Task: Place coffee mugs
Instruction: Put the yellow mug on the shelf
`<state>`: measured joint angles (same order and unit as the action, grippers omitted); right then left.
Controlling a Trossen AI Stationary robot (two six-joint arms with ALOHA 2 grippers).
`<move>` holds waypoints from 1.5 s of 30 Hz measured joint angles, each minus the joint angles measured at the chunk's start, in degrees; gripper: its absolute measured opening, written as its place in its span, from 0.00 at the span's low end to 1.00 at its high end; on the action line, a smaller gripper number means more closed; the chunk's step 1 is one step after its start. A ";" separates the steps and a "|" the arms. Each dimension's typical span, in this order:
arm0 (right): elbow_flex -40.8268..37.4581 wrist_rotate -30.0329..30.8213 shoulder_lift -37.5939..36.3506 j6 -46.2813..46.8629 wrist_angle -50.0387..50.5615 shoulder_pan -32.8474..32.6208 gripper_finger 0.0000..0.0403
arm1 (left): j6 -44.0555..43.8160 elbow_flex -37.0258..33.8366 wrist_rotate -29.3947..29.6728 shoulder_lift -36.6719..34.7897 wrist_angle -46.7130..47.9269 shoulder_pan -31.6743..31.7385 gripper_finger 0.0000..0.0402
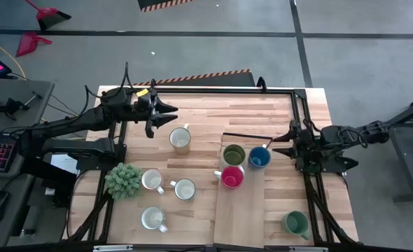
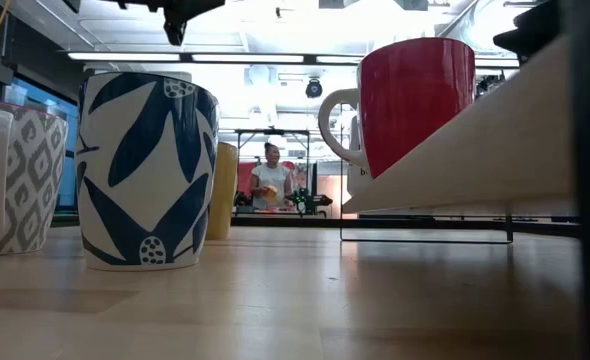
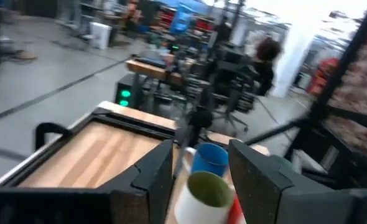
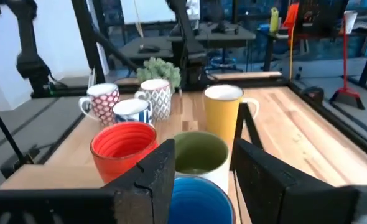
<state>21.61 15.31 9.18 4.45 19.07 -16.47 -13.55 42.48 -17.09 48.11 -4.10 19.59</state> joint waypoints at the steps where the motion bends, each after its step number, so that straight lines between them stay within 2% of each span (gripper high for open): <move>1: 0.00 0.05 -1.17 0.00 0.01 0.00 0.36 | 0.39 0.00 -1.66 -0.19 0.30 0.00 0.37; 6: 0.00 -2.94 -5.99 -0.83 -0.49 0.00 0.36 | -2.08 0.02 -7.92 -0.38 2.06 -0.02 0.37; 10: -0.05 -5.24 -7.95 -0.44 -0.97 0.00 0.36 | -1.66 0.02 -8.14 -0.38 5.16 0.00 0.37; 14: -4.62 -10.14 -8.21 -3.01 -10.30 0.00 0.36 | -0.81 0.02 -8.01 -0.38 5.86 0.00 0.37; 17: -8.61 -8.69 -8.23 -2.58 -16.33 -0.02 0.36 | -0.79 0.02 -7.86 -0.38 5.79 0.00 0.36; 20: -9.67 -8.20 -8.23 1.69 -16.63 0.00 0.36 | -0.90 0.02 -7.86 -0.38 5.54 0.00 0.36; 24: -9.10 -12.95 -8.23 1.88 -16.72 0.00 0.36 | -2.11 0.01 -7.75 -0.38 5.49 0.00 0.36; 30: -7.48 -13.28 -8.23 1.64 -16.89 -0.02 0.36 | -2.74 0.00 0.12 -0.38 5.63 0.00 0.37; 37: -7.48 -13.17 -8.14 7.11 -15.40 -0.02 0.36 | -3.31 0.00 4.59 0.90 7.94 -0.20 0.37; 40: -7.48 -10.27 -8.16 8.76 -14.95 -0.02 0.36 | -2.62 0.00 7.97 2.31 7.83 -0.17 0.36; 45: -7.45 -7.19 -8.14 12.23 -13.72 0.00 0.36 | 1.00 2.80 16.98 3.71 11.70 -0.17 0.35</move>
<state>14.15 8.12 1.04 16.68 5.35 -16.47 -12.55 45.28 -0.11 51.82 7.60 19.43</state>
